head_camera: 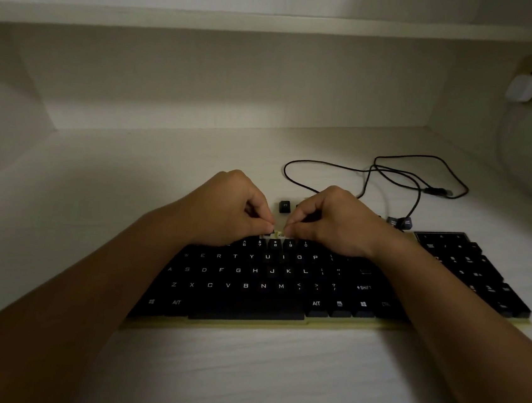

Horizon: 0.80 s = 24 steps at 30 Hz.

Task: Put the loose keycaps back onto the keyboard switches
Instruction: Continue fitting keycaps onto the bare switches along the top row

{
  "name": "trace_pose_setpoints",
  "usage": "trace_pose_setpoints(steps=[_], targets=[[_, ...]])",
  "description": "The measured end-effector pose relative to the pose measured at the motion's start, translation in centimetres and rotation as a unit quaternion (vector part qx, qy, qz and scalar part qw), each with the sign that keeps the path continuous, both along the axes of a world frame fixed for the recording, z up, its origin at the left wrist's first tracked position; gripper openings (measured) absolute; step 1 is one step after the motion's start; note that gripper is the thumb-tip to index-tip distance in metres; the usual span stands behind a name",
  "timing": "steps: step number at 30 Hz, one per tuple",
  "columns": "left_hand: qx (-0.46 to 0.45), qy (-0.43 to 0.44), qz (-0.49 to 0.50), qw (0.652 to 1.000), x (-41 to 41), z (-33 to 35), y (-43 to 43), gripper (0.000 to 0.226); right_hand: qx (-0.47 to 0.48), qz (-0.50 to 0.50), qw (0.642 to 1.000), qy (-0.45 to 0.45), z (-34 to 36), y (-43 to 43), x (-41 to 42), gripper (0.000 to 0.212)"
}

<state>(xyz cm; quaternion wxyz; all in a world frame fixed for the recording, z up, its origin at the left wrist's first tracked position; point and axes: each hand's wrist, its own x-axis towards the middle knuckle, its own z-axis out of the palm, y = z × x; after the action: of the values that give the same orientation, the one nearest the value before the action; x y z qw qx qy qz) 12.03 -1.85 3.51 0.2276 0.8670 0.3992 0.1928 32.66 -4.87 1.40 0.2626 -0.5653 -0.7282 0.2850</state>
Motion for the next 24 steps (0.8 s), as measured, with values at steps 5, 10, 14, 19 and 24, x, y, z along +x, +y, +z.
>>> trace_pose_setpoints(steps=[5, 10, 14, 19, 24], targets=[[0.015, -0.005, 0.005, 1.000, -0.1, -0.5, -0.4, 0.005, -0.004, 0.000, 1.000, 0.008, 0.0, 0.0, 0.0, 0.005], [0.039, -0.023, 0.016, 0.999, 0.0, -0.8, -0.8, 0.003, -0.002, 0.003, 1.000, 0.001, 0.0, 0.0, 0.0, 0.002], [0.082, -0.037, 0.008, 0.996, -0.4, -1.4, -1.1, 0.003, 0.001, 0.000, 1.000, 0.002, 0.2, 0.0, -0.2, 0.002], [0.135, -0.086, 0.014, 0.987, -0.6, -3.0, -1.6, 0.006, 0.002, 0.001, 1.000, 0.004, 0.2, -0.1, -0.1, 0.004], [0.151, -0.093, 0.001, 0.984, -0.6, -3.1, -1.8, 0.006, -0.002, -0.001, 1.000, 0.008, 0.1, 0.0, -0.1, 0.003]])
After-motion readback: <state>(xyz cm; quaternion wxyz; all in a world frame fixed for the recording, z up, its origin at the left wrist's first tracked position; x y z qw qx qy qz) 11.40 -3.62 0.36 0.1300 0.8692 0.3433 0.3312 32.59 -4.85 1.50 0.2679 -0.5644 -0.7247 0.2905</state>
